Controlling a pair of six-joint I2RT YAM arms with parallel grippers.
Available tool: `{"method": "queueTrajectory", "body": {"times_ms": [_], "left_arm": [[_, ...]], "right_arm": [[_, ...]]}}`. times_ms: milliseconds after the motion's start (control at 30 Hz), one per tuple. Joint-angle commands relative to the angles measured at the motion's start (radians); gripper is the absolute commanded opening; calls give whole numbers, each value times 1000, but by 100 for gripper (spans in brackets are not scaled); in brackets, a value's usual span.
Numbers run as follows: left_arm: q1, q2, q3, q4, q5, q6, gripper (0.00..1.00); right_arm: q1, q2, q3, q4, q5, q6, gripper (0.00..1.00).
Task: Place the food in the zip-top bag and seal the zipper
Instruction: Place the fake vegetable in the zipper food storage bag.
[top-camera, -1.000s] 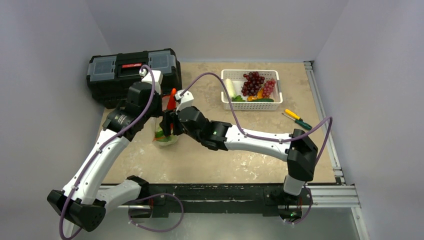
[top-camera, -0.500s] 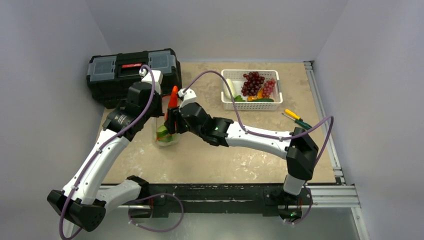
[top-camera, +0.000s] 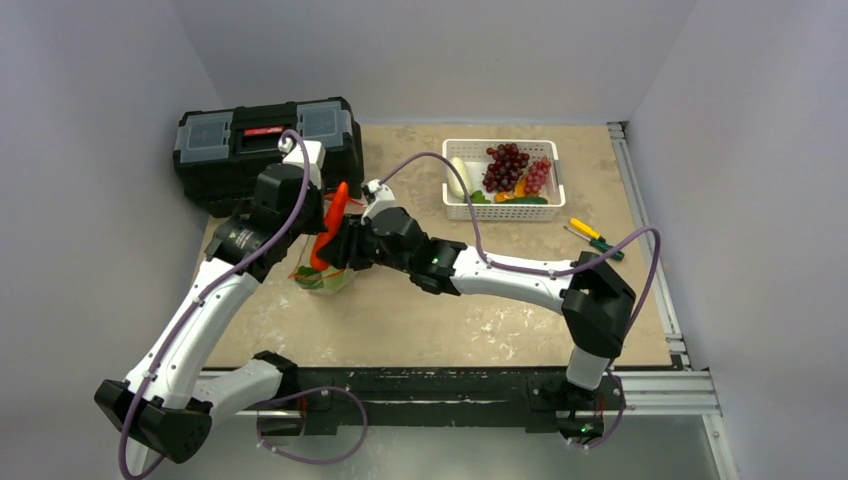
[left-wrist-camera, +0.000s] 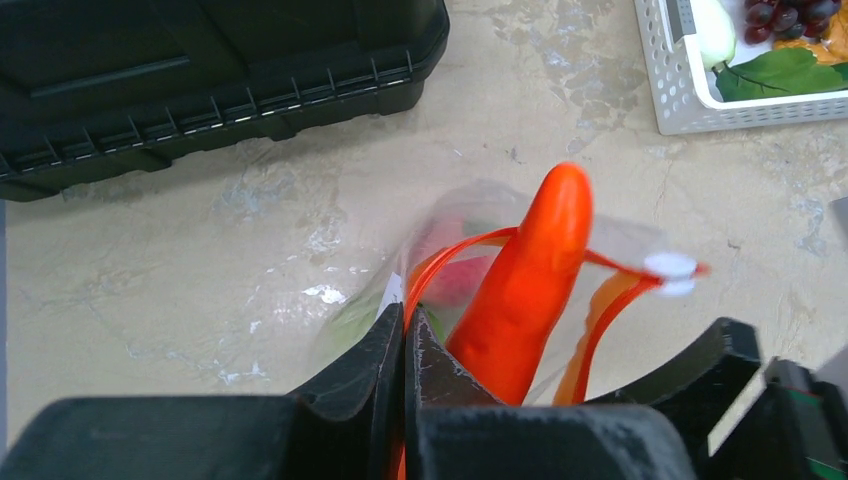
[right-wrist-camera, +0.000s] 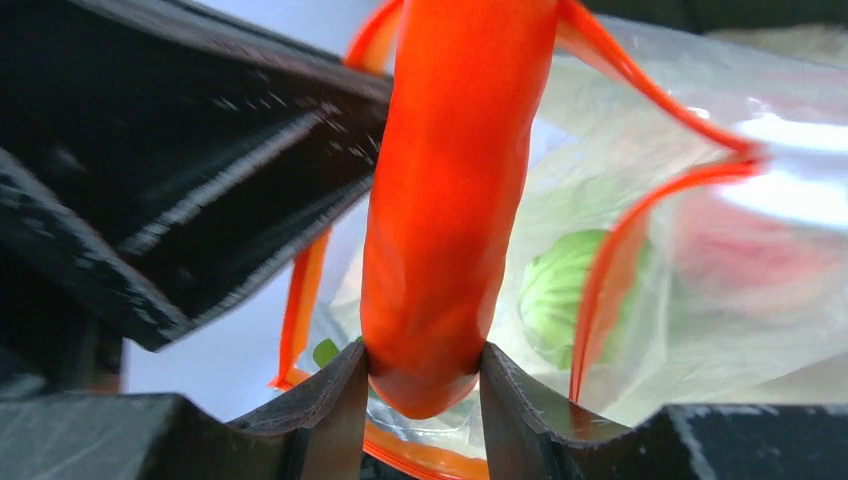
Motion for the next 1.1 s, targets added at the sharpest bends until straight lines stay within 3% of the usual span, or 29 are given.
{"method": "queueTrajectory", "body": {"times_ms": [0, 167, 233, 433, 700, 1067], "left_arm": [[5, -10, 21, 36, 9, -8, 0], [8, -10, 25, 33, 9, -8, 0], [9, -11, 24, 32, 9, -8, 0], [11, -10, 23, 33, 9, -10, 0], [16, -8, 23, 34, 13, -10, 0], [17, -3, 23, 33, 17, -11, 0]], "right_arm": [[-3, -14, -64, 140, -136, 185, 26], [-25, -24, -92, 103, -179, 231, 34], [-44, -38, -114, 93, -167, 217, 42], [-61, -29, 29, -195, -17, -42, 64], [-62, -107, 70, -328, 88, -219, 73], [-171, -114, 111, -296, 116, -211, 78]]}}
